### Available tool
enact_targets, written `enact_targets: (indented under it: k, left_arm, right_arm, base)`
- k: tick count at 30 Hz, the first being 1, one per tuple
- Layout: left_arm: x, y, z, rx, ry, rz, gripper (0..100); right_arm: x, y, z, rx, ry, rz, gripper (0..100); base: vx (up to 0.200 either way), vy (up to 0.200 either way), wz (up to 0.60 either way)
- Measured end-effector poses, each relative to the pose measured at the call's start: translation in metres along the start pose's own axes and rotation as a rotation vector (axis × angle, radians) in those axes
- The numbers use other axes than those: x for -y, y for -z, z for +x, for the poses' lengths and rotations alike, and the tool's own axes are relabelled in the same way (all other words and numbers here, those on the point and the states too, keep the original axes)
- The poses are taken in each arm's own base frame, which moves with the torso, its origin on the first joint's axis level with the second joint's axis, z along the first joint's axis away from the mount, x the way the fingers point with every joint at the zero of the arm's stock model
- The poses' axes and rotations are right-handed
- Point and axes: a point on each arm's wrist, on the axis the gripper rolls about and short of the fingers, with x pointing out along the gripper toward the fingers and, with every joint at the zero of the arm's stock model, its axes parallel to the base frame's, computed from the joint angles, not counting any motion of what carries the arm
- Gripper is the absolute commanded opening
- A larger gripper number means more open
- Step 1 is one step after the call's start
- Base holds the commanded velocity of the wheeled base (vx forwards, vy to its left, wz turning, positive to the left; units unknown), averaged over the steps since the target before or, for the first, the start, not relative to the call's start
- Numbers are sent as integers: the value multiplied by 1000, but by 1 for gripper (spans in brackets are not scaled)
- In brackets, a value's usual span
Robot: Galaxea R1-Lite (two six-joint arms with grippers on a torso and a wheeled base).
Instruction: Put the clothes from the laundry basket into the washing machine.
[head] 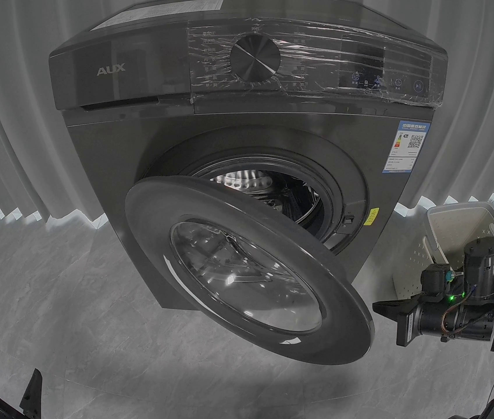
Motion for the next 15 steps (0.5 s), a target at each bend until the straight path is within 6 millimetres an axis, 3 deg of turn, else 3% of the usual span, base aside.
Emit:
enact_targets:
  k: [3, 10, 15]
  left_arm:
    - [0, 0, 0, 0, 0, 0, 100]
    - [0, 0, 0, 0, 0, 0, 100]
    - [0, 0, 0, 0, 0, 0, 100]
  right_arm:
    - [-1, -1, 6, 8, -6, -3, 0]
    - [-6, 6, 16, -8, -35, -15, 0]
    - [-17, 17, 11, -39, -125, -36, 0]
  base:
    - [-200, 0, 0]
    - [0, 0, 0]
    - [0, 0, 0]
